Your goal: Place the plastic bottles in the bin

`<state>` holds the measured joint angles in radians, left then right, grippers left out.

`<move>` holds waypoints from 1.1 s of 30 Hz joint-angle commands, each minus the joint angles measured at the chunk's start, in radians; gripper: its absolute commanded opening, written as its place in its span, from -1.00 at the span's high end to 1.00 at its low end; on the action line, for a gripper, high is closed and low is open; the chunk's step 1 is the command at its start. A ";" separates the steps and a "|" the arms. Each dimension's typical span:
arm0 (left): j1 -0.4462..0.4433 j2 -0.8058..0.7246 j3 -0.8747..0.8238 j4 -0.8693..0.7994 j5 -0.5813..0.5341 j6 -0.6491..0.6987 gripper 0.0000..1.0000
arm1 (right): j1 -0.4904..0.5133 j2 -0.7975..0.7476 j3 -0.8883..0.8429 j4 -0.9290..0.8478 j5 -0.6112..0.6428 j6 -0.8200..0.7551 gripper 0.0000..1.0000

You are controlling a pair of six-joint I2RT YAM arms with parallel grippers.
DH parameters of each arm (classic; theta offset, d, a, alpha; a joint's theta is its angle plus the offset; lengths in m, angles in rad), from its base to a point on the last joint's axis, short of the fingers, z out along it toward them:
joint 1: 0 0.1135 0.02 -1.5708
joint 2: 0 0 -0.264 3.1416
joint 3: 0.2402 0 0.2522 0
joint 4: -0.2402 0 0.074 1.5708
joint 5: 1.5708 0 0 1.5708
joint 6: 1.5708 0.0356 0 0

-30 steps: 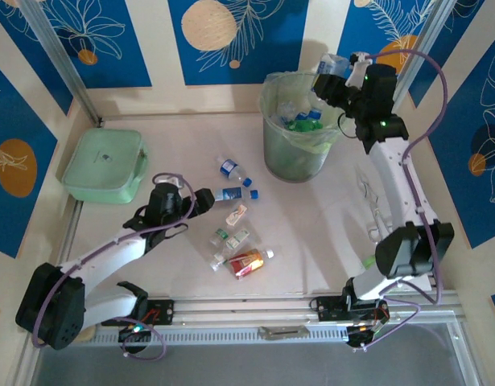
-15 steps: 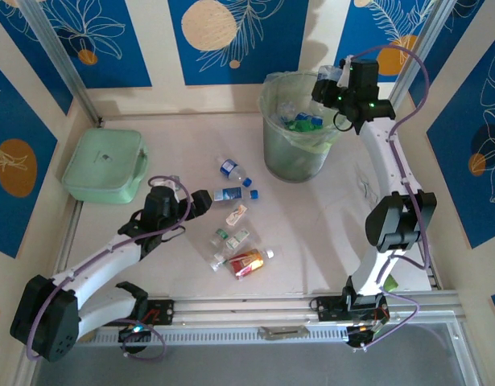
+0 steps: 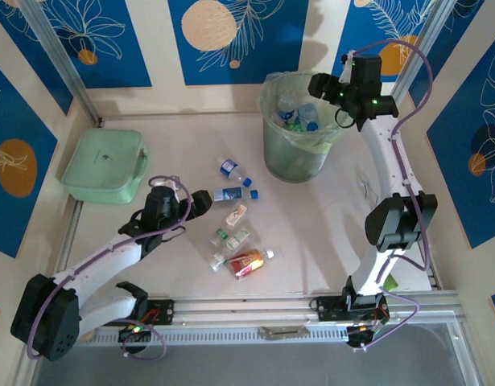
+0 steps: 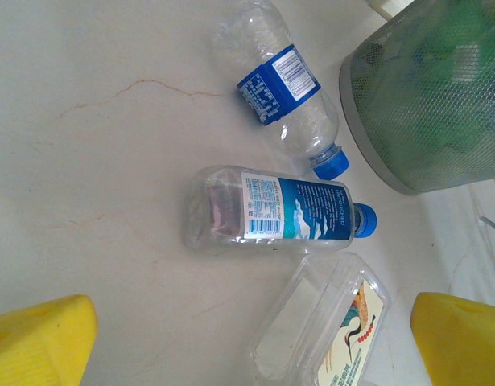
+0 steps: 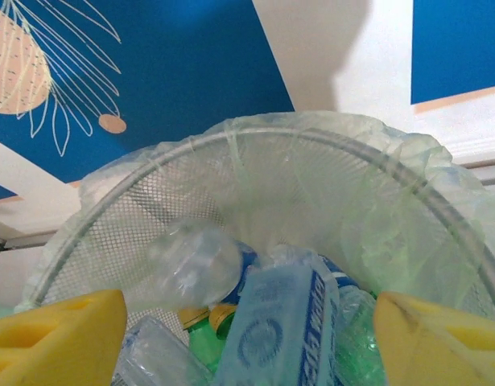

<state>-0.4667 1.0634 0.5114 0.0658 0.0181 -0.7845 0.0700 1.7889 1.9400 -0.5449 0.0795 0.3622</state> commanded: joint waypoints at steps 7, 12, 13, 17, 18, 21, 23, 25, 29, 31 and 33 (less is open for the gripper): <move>0.010 0.010 0.010 0.006 0.000 0.020 -0.99 | 0.056 -0.237 -0.137 0.015 -0.033 -0.006 -0.74; 0.008 0.021 0.039 0.006 0.075 0.090 -0.99 | 0.114 -0.396 -0.365 0.093 -0.093 0.030 -0.95; 0.008 0.025 0.049 -0.004 0.098 0.111 -0.99 | 0.127 -0.426 -0.415 0.109 -0.104 0.043 -0.99; -0.006 0.036 0.088 -0.073 0.170 0.202 -1.00 | 0.165 -0.513 -0.595 0.155 -0.163 0.123 -0.98; -0.013 0.041 0.103 -0.096 0.180 0.230 -1.00 | 0.175 -0.533 -0.643 0.171 -0.171 0.147 -0.98; -0.037 0.070 0.154 -0.188 0.166 0.317 -0.99 | 0.200 -0.582 -0.771 0.225 -0.194 0.210 -0.98; -0.050 0.100 0.193 -0.227 0.142 0.374 -0.99 | 0.215 -0.611 -0.844 0.266 -0.201 0.246 -0.98; -0.059 0.149 0.239 -0.245 0.109 0.423 -1.00 | 0.226 -0.635 -0.908 0.300 -0.200 0.282 -0.98; -0.060 0.277 0.342 -0.226 0.039 0.433 -0.99 | 0.249 -0.656 -0.977 0.322 -0.178 0.319 -0.98; -0.061 0.373 0.436 -0.253 0.004 0.392 -0.99 | 0.259 -0.661 -0.994 0.317 -0.161 0.326 -0.98; -0.064 0.465 0.532 -0.279 -0.013 0.348 -0.99 | 0.271 -0.667 -0.999 0.302 -0.133 0.327 -0.98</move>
<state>-0.5224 1.4509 0.9401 -0.1680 0.0673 -0.4133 0.3279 1.1477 0.9520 -0.2718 -0.0799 0.6567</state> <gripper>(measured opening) 0.997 0.990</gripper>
